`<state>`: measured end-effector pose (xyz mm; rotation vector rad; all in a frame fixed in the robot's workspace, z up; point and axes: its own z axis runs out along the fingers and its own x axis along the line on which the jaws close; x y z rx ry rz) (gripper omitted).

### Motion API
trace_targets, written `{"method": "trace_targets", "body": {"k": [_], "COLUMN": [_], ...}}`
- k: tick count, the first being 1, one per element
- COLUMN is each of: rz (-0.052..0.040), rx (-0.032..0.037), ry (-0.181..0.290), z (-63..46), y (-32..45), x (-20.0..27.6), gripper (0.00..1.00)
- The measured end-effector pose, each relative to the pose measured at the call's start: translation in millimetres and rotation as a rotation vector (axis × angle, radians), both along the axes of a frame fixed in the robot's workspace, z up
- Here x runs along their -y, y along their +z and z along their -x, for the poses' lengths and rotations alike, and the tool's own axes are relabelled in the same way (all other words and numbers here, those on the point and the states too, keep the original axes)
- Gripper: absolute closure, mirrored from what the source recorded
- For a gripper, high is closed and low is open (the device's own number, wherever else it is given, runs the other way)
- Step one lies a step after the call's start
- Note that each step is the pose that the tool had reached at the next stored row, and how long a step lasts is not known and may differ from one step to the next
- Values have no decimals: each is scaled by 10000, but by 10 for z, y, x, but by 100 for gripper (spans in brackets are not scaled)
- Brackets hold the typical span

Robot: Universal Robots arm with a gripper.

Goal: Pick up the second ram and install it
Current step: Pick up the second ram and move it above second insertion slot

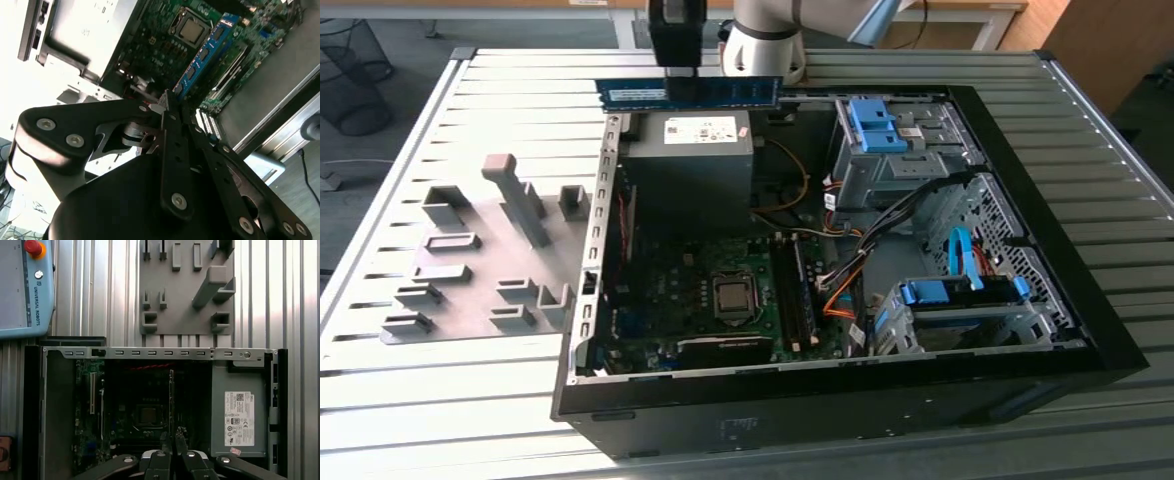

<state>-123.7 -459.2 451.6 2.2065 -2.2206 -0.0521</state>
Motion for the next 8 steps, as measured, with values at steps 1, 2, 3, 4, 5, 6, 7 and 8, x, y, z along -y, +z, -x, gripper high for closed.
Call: {"method": "trace_targets", "body": {"k": [1, 2, 3, 4, 5, 6, 7, 8], "rz": [1, 0, -1, -1, 0, 0, 0, 0], "rx": [0, 0, 0, 0, 0, 0, 0, 0], "ry": [0, 1, 1, 1, 0, 0, 1, 1], "z": [-36, -73, -112, -155, -196, -239, -283, -327], "y": [-1, -2, -3, -4, -4, -5, -6, -7], "x": [0, 0, 0, 0, 0, 0, 0, 0], "gripper": [86, 86, 86, 86, 86, 86, 86, 86]}}
